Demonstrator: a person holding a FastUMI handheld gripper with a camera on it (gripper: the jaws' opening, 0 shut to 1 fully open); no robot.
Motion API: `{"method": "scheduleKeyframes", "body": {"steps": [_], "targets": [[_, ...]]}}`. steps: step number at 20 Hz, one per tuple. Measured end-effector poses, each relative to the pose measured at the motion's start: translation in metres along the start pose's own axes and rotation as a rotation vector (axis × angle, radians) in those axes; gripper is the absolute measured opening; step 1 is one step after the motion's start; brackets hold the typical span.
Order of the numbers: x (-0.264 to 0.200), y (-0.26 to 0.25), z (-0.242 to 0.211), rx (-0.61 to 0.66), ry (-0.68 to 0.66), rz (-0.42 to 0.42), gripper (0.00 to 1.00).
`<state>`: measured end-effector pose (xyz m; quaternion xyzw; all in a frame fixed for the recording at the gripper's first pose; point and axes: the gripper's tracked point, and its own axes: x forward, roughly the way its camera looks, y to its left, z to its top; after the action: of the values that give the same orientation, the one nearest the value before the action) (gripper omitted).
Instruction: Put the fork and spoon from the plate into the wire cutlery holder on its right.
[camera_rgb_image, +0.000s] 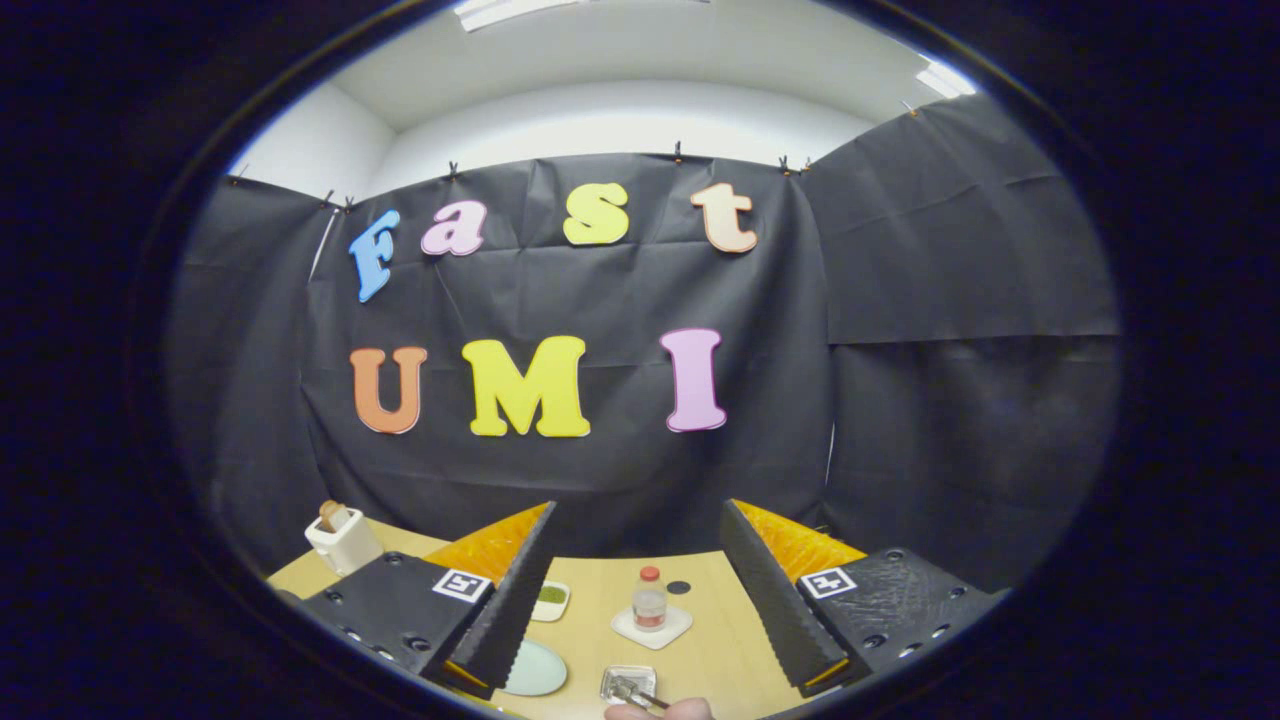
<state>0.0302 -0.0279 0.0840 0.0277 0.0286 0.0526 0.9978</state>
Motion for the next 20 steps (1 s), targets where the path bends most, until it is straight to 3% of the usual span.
{"method": "scheduleKeyframes", "body": {"steps": [20], "targets": [[-0.017,0.001,0.011,0.005,-0.026,-0.031,0.96]]}}
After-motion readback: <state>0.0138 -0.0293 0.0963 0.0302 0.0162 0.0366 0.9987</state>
